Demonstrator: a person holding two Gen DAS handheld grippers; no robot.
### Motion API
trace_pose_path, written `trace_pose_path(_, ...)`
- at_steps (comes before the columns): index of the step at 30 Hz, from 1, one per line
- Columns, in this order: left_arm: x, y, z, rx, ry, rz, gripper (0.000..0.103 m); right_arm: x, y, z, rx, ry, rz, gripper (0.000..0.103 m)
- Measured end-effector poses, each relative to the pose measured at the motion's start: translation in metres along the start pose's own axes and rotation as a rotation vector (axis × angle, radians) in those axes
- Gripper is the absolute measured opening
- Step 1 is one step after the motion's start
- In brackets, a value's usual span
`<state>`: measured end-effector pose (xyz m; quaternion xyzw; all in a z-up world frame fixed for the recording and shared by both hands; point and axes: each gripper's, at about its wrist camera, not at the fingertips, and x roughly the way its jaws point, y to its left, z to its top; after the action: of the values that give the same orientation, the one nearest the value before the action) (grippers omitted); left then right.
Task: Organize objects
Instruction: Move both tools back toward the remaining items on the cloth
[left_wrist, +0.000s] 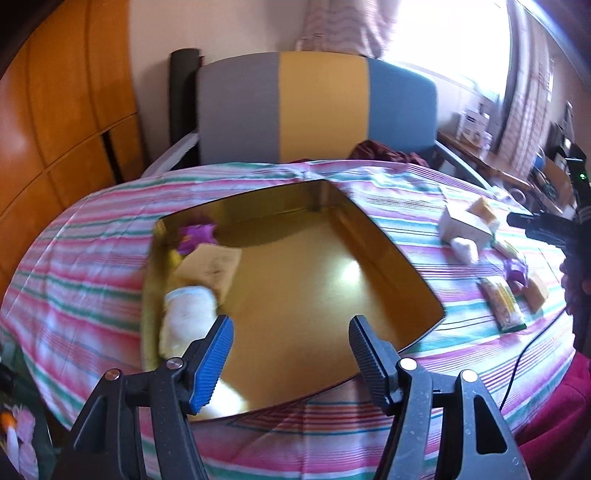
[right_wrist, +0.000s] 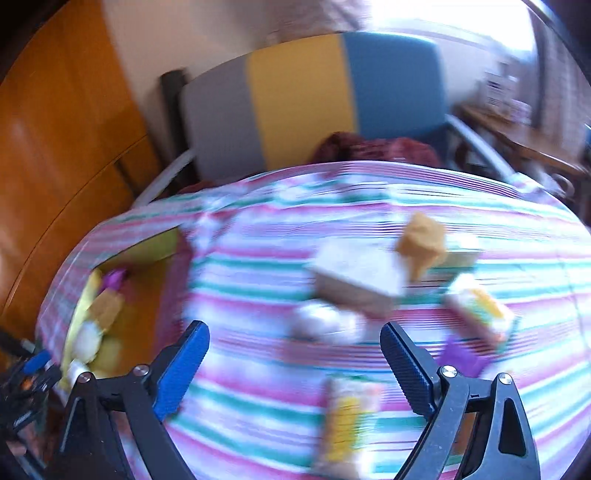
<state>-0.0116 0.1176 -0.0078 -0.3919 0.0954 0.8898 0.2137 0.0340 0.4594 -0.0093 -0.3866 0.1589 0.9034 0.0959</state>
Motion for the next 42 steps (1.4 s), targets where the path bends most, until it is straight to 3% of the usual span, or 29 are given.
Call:
trace_pose_path(4,0.008,-0.029,0.010,0.063,0.009,-0.027,0.065,-0.003,-0.055,-0.004,0.147,-0.047,-0.061,0.095)
trace_pose_path(11,0.027,-0.083,0.024,0.154,0.035,-0.081,0.064,-0.010,-0.118,-0.009,0.419,-0.077,-0.045,0.095)
trace_pose_path(20,0.055,-0.133,0.038,0.194,0.106,-0.175,0.064,-0.015,-0.134,-0.014,0.514,-0.063,-0.077,0.096)
trace_pose_path(31,0.100,-0.184,0.072,0.159,0.225,-0.296,0.064,-0.023,-0.153,-0.019,0.624,-0.076,-0.087,0.097)
trace_pose_path(38,0.123,-0.214,0.093,0.169,0.242,-0.305,0.079,-0.024,-0.157,-0.019,0.647,-0.078,-0.057,0.097)
trace_pose_path(42,0.128,-0.227,0.098,0.184,0.246,-0.329,0.082,-0.027,-0.165,-0.022,0.694,-0.092,-0.040,0.099)
